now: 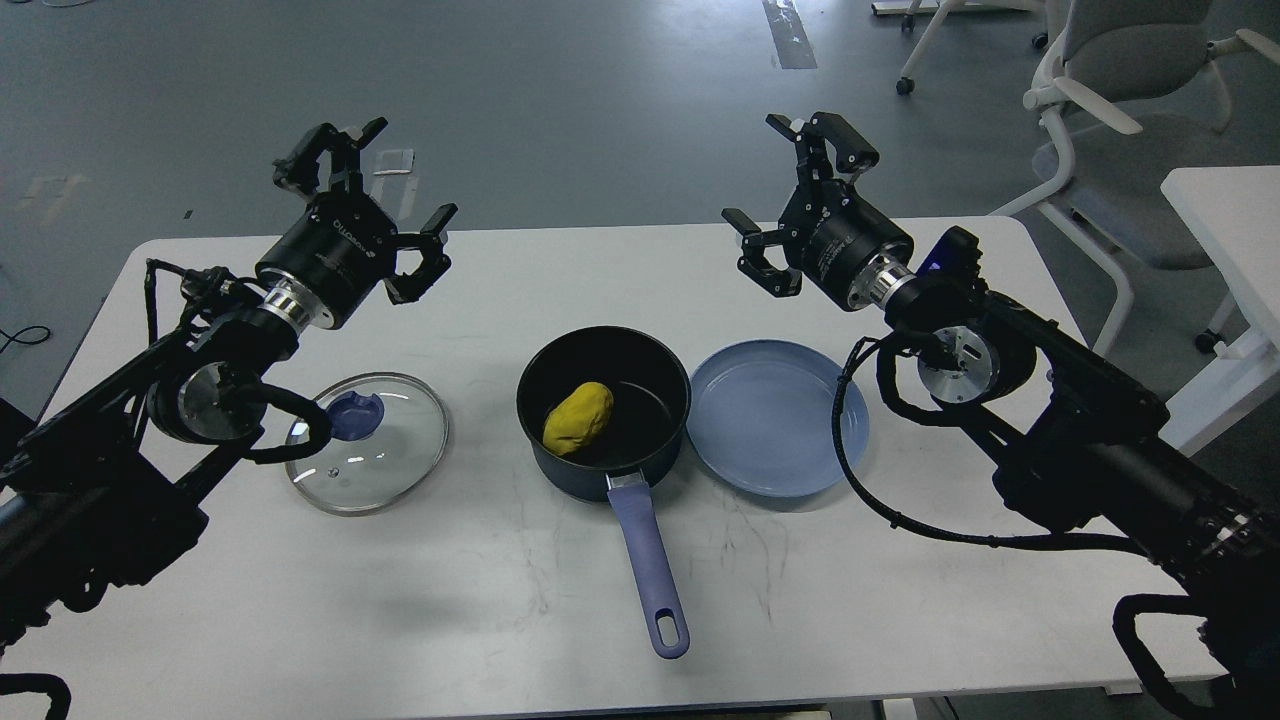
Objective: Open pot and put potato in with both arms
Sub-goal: 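Release the potato and raise the right gripper away from the pot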
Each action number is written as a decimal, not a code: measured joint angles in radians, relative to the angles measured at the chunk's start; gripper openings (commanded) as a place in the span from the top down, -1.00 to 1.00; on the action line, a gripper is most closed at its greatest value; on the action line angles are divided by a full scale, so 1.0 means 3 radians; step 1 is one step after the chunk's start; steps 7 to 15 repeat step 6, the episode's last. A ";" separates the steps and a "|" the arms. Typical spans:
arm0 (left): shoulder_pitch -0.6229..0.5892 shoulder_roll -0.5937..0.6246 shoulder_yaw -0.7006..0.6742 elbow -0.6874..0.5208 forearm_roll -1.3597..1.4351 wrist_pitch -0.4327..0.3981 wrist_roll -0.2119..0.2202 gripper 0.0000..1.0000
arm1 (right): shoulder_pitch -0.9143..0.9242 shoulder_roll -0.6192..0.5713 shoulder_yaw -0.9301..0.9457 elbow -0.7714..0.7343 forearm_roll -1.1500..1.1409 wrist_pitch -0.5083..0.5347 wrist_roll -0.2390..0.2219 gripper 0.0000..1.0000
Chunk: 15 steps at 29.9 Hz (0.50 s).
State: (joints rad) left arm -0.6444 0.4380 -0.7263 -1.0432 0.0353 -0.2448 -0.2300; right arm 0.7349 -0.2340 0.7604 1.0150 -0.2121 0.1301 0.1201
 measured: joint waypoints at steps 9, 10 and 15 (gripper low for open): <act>0.0014 0.0006 -0.0005 -0.0008 0.0000 -0.0023 -0.0009 -0.98 | 0.0018 0.0013 -0.0050 -0.0020 -0.0003 -0.0026 0.0004 -1.00; 0.0014 0.0006 -0.0005 -0.0008 0.0000 -0.0023 -0.0009 -0.98 | 0.0018 0.0013 -0.0050 -0.0020 -0.0003 -0.0026 0.0004 -1.00; 0.0014 0.0006 -0.0005 -0.0008 0.0000 -0.0023 -0.0009 -0.98 | 0.0018 0.0013 -0.0050 -0.0020 -0.0003 -0.0026 0.0004 -1.00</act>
